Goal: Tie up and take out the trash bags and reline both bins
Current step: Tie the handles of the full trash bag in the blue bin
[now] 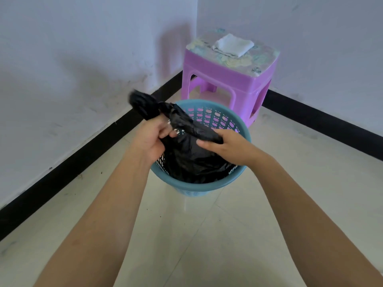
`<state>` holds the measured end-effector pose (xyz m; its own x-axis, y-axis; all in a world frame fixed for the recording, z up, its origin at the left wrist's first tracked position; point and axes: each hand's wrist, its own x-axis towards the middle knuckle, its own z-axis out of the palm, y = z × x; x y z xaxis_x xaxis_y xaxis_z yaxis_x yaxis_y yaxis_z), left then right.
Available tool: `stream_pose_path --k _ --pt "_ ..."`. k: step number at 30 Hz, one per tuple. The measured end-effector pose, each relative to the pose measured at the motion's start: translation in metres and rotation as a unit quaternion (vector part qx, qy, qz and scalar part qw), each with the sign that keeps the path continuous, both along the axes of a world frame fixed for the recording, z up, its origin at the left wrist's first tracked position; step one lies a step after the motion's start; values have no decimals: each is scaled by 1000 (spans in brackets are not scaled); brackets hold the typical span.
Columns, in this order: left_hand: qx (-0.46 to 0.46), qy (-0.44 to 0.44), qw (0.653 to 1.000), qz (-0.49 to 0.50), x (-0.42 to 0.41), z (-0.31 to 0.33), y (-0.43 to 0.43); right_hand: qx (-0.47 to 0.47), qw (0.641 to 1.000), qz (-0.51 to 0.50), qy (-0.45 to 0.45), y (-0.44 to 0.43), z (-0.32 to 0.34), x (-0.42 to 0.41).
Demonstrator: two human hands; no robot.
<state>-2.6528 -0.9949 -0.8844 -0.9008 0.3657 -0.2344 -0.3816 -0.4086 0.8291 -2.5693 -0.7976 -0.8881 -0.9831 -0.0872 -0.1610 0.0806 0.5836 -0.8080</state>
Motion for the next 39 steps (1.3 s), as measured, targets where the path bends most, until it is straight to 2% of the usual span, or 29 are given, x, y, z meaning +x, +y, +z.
stream_pose_path --k 2,5,8,10,12,14,17,22,28,30,32,34,36,39 --pt "92 -65 991 67 -11 1 -9 -37 999 -10 -31 12 0 3" --pt "140 -105 979 106 -19 4 -21 -123 990 -58 -32 18 3 4" --pt "112 -95 988 54 -11 5 -13 -58 990 -108 68 16 5 -1" --pt "86 -72 993 -25 -7 2 -5 -77 984 -127 101 12 3 -4" --pt "65 -17 992 -105 -1 -2 1 -86 984 -113 106 5 0 -8" --pt "24 47 988 -144 5 -7 4 -83 991 -66 86 -4 -1 -10" --pt "-31 80 991 -104 9 -5 8 -60 998 3 25 -13 -5 -11" --pt "-20 9 999 38 0 -4 12 -26 999 28 30 -18 -7 -6" --pt "47 -126 990 41 -6 -6 5 58 997 32 39 -12 -14 -7" --pt "42 -134 989 48 -9 -7 -5 75 995 -14 63 -8 -18 -6" --pt "75 -125 988 50 -14 -10 -14 79 985 -113 100 -2 -21 -6" --pt "103 -103 988 41 -16 -12 -19 30 973 -198 117 4 -21 -6" --pt "70 -81 994 12 -13 -12 -16 -38 964 -230 128 7 -18 -7" --pt "10 -49 999 -22 -3 -11 -6 -94 959 -222 149 6 -13 -6"
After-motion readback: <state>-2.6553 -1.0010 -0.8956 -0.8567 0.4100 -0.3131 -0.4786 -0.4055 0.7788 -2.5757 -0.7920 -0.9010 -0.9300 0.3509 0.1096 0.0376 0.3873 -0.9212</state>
